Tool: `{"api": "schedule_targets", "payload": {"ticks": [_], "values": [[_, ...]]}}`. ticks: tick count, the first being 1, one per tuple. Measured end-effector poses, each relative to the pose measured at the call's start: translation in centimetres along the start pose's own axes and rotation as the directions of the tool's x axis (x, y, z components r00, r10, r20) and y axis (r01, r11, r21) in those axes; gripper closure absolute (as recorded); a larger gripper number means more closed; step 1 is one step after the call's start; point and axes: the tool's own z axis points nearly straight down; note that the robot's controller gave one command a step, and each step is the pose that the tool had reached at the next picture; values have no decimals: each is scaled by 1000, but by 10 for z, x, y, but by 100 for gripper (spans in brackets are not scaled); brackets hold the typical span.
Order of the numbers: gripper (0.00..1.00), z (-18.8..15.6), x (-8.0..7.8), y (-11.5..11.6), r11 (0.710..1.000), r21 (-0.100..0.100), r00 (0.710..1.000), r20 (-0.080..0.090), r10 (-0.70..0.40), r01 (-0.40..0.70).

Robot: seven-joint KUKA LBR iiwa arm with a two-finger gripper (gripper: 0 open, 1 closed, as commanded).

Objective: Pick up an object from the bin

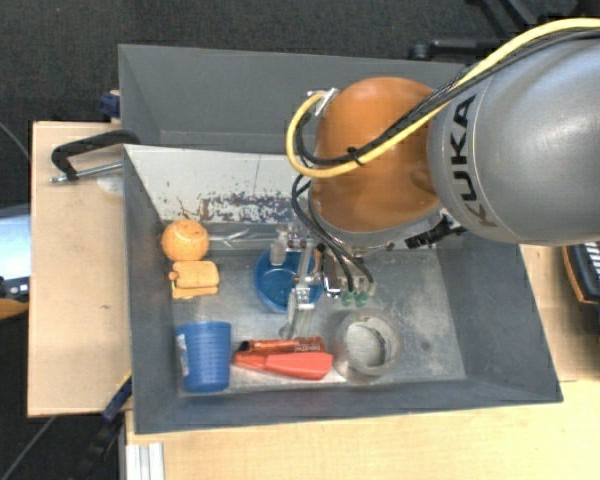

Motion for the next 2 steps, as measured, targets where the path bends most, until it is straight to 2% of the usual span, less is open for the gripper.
{"api": "schedule_targets", "payload": {"ticks": [1, 2], "values": [[0, 8, -8, -4, 999, -1, 999, 0, -42, 42], [0, 38, -28, -16, 999, -1, 999, 1, -52, 52]]}}
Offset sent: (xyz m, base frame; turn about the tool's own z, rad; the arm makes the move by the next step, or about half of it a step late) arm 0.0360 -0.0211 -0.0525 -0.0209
